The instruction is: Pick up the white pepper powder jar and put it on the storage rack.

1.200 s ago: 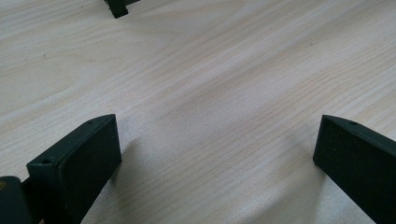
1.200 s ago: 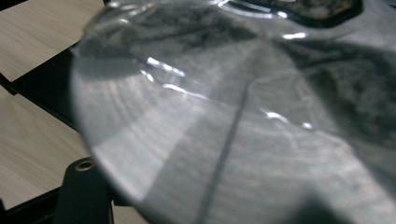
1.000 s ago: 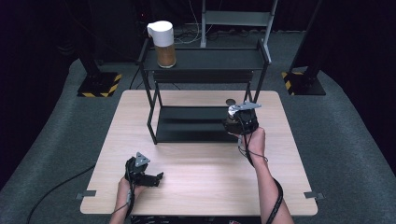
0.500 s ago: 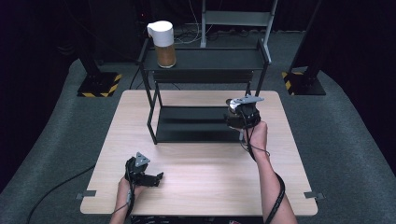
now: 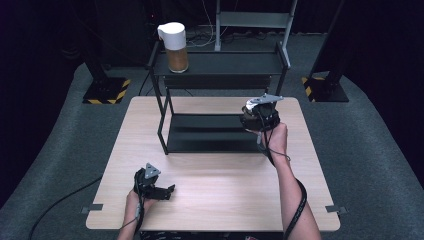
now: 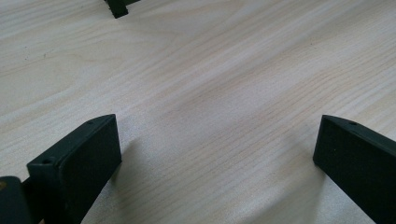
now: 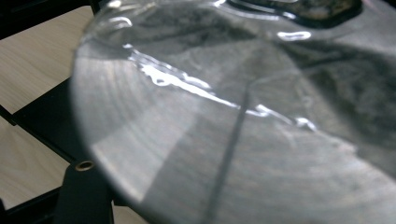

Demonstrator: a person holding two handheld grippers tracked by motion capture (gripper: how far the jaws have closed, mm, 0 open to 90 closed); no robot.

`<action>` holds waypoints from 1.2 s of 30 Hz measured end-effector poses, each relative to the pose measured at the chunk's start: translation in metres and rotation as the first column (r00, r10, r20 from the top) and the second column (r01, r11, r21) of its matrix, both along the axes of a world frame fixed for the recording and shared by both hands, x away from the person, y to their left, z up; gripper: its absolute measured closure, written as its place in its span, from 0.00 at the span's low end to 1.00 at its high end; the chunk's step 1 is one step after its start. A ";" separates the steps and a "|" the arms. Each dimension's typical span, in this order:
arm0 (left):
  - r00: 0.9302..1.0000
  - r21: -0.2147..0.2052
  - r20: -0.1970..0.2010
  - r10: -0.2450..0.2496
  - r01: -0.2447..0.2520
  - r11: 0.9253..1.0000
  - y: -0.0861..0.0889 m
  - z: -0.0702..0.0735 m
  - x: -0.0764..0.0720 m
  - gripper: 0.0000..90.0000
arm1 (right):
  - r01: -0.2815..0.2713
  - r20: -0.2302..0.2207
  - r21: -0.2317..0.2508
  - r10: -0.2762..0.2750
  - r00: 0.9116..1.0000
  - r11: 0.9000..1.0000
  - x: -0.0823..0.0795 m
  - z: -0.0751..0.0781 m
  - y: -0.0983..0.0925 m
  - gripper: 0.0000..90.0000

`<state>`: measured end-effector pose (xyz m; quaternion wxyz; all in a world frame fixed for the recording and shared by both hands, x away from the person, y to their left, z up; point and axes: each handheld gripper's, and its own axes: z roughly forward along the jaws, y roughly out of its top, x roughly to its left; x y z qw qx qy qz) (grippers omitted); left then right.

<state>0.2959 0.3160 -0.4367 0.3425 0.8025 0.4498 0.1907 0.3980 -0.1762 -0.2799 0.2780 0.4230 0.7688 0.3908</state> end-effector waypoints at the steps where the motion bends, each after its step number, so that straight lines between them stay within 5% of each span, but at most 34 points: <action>1: 1.000 0.000 0.000 0.000 0.000 1.000 0.000 0.000 0.000 0.00 | 0.001 0.005 0.002 -0.001 1.000 1.000 0.000 0.001 0.000 0.34; 36: 1.000 -0.003 -0.001 0.004 -0.004 1.000 0.000 0.000 0.000 0.00 | -0.034 0.052 0.041 0.032 0.998 0.999 0.007 0.054 -0.008 0.34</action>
